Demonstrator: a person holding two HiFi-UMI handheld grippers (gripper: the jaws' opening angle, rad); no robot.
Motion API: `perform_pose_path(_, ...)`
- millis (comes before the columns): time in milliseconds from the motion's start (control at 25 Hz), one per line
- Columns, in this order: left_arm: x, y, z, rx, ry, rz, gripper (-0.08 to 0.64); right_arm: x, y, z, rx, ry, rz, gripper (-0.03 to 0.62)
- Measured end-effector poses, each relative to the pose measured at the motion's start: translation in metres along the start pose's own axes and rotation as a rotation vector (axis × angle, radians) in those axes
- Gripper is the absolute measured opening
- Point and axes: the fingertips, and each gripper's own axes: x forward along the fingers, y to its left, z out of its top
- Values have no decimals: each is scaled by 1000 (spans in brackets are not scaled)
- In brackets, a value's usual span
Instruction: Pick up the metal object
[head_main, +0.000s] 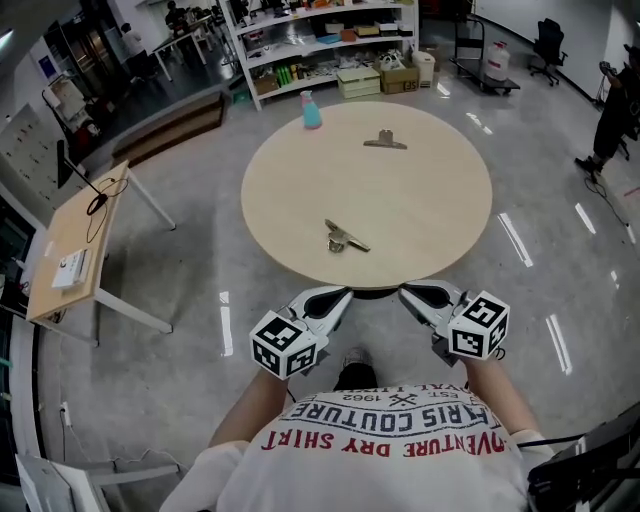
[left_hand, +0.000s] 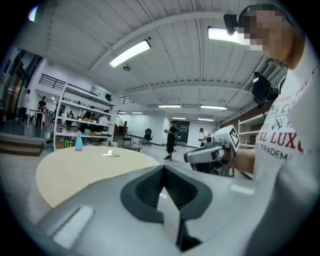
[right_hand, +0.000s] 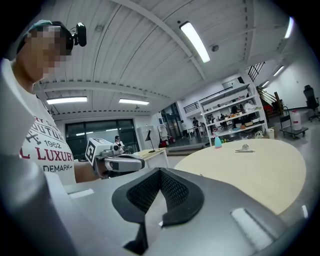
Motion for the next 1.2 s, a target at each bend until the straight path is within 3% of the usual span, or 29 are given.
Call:
perform_pose_path(200,22,28,-6,-23,39,6,3,12,-31,-2,38,17,-15,2)
perform_pose_path(400,47,80,-18,-10,96,66,12,30,-61,-10,74,32,-26,2)
perform_pose_path(600,89,147,-47,-2,209,116,182,46,-100,-11,119,35,-57,2)
perform_pose_path(760,127,196,-92,-1,334,143,307,56,-133,-19,156,47,-82,2)
perform_pose_path(960,164,233,-147,-21,477,136,356,67,-162,-28,201,69,-112,2)
perform_pose_path(1200,185,254,-176,2,572,118,362,78,-187,-34,239,93,-134,2)
